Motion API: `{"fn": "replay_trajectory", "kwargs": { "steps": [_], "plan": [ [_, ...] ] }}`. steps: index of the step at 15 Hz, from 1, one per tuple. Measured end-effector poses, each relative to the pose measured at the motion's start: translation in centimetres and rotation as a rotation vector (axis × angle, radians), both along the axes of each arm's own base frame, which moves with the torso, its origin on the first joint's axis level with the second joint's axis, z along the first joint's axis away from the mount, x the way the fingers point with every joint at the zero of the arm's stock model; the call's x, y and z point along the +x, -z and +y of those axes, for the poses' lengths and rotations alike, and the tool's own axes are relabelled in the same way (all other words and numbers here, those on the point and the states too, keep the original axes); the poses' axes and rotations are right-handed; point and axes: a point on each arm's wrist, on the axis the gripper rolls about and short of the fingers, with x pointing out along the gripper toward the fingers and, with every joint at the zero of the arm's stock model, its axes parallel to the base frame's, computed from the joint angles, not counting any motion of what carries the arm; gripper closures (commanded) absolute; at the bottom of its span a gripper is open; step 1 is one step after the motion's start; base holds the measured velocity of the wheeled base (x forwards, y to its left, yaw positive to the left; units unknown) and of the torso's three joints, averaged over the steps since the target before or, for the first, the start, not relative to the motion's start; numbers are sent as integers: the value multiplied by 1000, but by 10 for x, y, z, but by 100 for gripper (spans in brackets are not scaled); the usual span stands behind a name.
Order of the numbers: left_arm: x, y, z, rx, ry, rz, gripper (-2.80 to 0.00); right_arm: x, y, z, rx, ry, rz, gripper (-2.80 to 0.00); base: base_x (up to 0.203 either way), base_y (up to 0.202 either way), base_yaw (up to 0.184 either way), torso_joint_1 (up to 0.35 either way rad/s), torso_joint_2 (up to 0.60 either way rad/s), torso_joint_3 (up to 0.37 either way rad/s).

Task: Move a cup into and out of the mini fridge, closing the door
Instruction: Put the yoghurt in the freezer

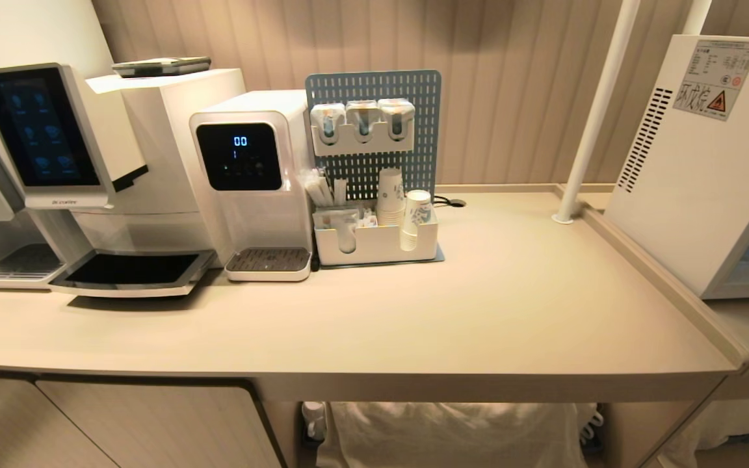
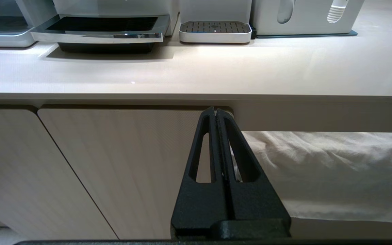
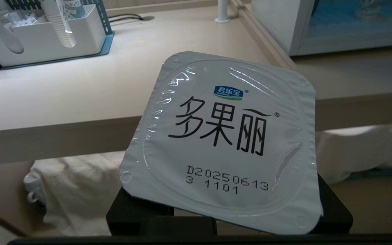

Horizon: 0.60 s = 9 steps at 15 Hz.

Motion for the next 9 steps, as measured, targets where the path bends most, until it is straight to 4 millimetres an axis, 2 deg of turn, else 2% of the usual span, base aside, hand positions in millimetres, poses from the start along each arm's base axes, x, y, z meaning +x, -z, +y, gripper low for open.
{"fn": "replay_trajectory", "kwargs": {
  "steps": [3, 5, 7, 9],
  "plan": [
    [0, 0, 0, 0, 0, 0, 0, 5, 15, 1, -33, -53, -16, 0, 0, 0, 0, 0, 0, 0],
    [0, 0, 0, 0, 0, 0, 0, 3, 25, 2, -67, -114, 104, 0, 0, 0, 0, 0, 0, 0],
    [0, 0, 0, 0, -1, 0, 0, 2, 23, 3, -76, -122, 100, 0, 0, 0, 0, 0, 0, 0],
    [0, 0, 0, 2, 0, 1, 0, 1, 23, 3, -77, -122, 95, 0, 4, -93, 4, 7, -3, -1]
  ]
}}
